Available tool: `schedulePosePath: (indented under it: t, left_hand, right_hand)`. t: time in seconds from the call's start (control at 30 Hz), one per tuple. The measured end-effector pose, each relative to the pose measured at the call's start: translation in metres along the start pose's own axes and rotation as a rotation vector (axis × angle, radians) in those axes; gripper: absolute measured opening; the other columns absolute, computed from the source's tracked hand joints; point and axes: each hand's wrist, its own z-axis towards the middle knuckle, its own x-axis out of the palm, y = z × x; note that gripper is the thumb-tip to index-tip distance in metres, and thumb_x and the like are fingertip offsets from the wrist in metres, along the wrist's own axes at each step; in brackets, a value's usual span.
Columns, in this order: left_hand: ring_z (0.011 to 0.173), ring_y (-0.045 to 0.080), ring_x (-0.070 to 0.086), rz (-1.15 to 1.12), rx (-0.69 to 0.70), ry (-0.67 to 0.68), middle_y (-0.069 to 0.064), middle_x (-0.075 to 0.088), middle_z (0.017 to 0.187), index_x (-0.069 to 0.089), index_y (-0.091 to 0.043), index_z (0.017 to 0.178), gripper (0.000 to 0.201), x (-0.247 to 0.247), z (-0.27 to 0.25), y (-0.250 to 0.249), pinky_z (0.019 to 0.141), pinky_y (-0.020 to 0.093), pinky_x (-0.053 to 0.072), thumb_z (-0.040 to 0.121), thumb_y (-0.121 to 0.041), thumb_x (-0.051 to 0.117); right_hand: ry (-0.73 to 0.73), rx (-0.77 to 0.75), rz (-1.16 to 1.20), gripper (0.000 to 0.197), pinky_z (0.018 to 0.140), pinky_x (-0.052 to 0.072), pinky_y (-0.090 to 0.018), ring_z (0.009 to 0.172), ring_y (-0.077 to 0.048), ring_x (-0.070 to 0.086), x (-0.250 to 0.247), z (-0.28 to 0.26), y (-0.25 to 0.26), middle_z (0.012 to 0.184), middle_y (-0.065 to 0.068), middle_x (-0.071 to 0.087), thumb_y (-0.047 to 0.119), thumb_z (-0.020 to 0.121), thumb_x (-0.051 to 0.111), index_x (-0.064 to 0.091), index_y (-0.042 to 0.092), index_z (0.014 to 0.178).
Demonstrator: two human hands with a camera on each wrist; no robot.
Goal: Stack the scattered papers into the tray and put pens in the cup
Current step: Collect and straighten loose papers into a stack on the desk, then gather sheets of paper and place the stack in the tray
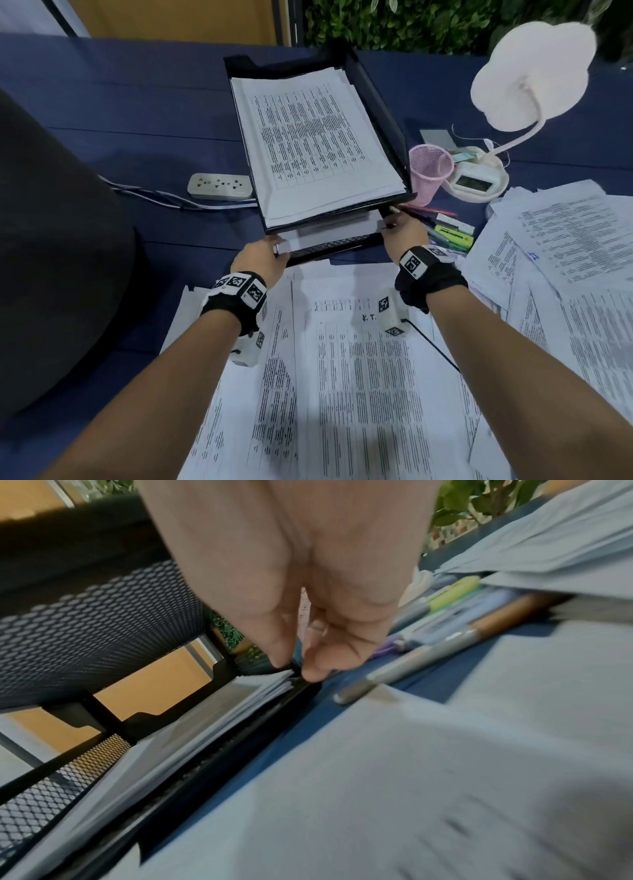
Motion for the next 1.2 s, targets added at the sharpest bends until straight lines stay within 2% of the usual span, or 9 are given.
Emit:
schedulePosePath:
  t: [0.17, 0.27, 0.47, 0.63, 0.7, 0.83, 0.93, 1.07, 1.2]
  left_hand:
    - [0.089, 0.032, 0.061, -0.049, -0.006, -0.024, 0.007, 0.063, 0.091, 0.053, -0.019, 0.106, 0.022, 0.009, -0.033, 0.003, 0.075, 0.032, 0.050, 0.090, -0.033, 0.055]
    - [0.103, 0.028, 0.058, 0.023, -0.020, 0.074, 0.008, 0.064, 0.106, 0.057, -0.016, 0.112, 0.028, 0.022, -0.052, 0.007, 0.084, 0.031, 0.046, 0.092, -0.035, 0.052]
    - [0.118, 0.029, 0.050, 0.099, -0.033, 0.223, 0.014, 0.050, 0.130, 0.051, -0.009, 0.130, 0.053, 0.047, -0.087, 0.003, 0.102, 0.036, 0.041, 0.091, -0.045, 0.052]
    - [0.103, 0.021, 0.054, -0.262, -0.059, 0.285, 0.007, 0.055, 0.121, 0.045, -0.008, 0.129, 0.052, 0.051, -0.105, -0.010, 0.084, 0.026, 0.043, 0.088, -0.033, 0.064]
    - [0.098, 0.020, 0.053, -0.360, -0.062, 0.289, 0.005, 0.052, 0.116, 0.033, -0.010, 0.137, 0.061, 0.052, -0.110, -0.016, 0.077, 0.027, 0.044, 0.088, -0.026, 0.065]
    - [0.126, 0.029, 0.045, -0.397, -0.154, 0.152, 0.013, 0.042, 0.142, 0.025, -0.007, 0.145, 0.082, 0.060, -0.111, -0.024, 0.099, 0.033, 0.041, 0.081, -0.021, 0.073]
    - [0.125, 0.031, 0.045, -0.297, -0.193, 0.171, 0.015, 0.044, 0.138, 0.029, -0.004, 0.144, 0.084, 0.066, -0.104, -0.029, 0.100, 0.035, 0.042, 0.078, -0.029, 0.075]
    - [0.132, 0.031, 0.032, 0.100, -0.064, 0.153, 0.013, 0.033, 0.144, 0.029, -0.010, 0.143, 0.093, 0.063, -0.093, -0.027, 0.106, 0.042, 0.037, 0.071, -0.046, 0.074]
    - [0.132, 0.029, 0.038, -0.085, 0.021, 0.183, 0.011, 0.040, 0.143, 0.023, -0.010, 0.146, 0.098, 0.057, -0.073, -0.019, 0.106, 0.039, 0.037, 0.070, -0.036, 0.080]
  right_hand:
    - [0.052, 0.119, 0.009, 0.025, 0.085, 0.042, -0.024, 0.109, -0.033, 0.059, -0.016, -0.042, -0.036, 0.116, -0.014, 0.065, 0.011, 0.091, 0.055, 0.065, 0.007, 0.114]
    - [0.025, 0.141, 0.055, 0.021, 0.077, 0.038, -0.021, 0.104, -0.034, 0.060, -0.027, -0.073, -0.061, 0.113, -0.014, 0.066, 0.012, 0.092, 0.054, 0.069, 0.010, 0.107]
    - [0.239, 0.129, -0.305, 0.043, 0.104, 0.041, -0.040, 0.126, -0.029, 0.045, -0.040, -0.119, -0.092, 0.136, -0.006, 0.051, 0.023, 0.088, 0.057, 0.053, 0.025, 0.131]
    - [0.507, -0.051, -0.532, 0.067, 0.112, 0.030, -0.042, 0.140, -0.028, 0.024, -0.044, -0.146, -0.102, 0.155, -0.002, 0.021, 0.029, 0.090, 0.058, 0.025, 0.023, 0.147]
    - [0.512, -0.070, -0.513, 0.070, 0.113, 0.027, -0.041, 0.142, -0.026, 0.019, -0.044, -0.148, -0.106, 0.157, 0.000, 0.016, 0.026, 0.090, 0.057, 0.019, 0.025, 0.149]
    - [0.508, -0.050, -0.496, 0.074, 0.114, 0.027, -0.043, 0.145, -0.024, 0.010, -0.044, -0.153, -0.104, 0.158, 0.006, 0.011, 0.025, 0.090, 0.056, 0.013, 0.031, 0.150]
    - [0.499, -0.053, -0.532, 0.073, 0.114, 0.025, -0.045, 0.147, -0.023, 0.004, -0.043, -0.158, -0.102, 0.158, 0.010, 0.005, 0.025, 0.091, 0.055, 0.012, 0.031, 0.149]
    - [0.486, -0.044, -0.547, 0.074, 0.116, 0.016, -0.046, 0.147, -0.021, -0.001, -0.042, -0.162, -0.105, 0.159, 0.012, -0.001, 0.027, 0.091, 0.055, 0.009, 0.032, 0.149]
    - [0.480, -0.059, -0.547, 0.074, 0.116, 0.016, -0.047, 0.147, -0.020, -0.001, -0.043, -0.162, -0.106, 0.158, 0.013, -0.001, 0.029, 0.091, 0.055, 0.009, 0.032, 0.149]
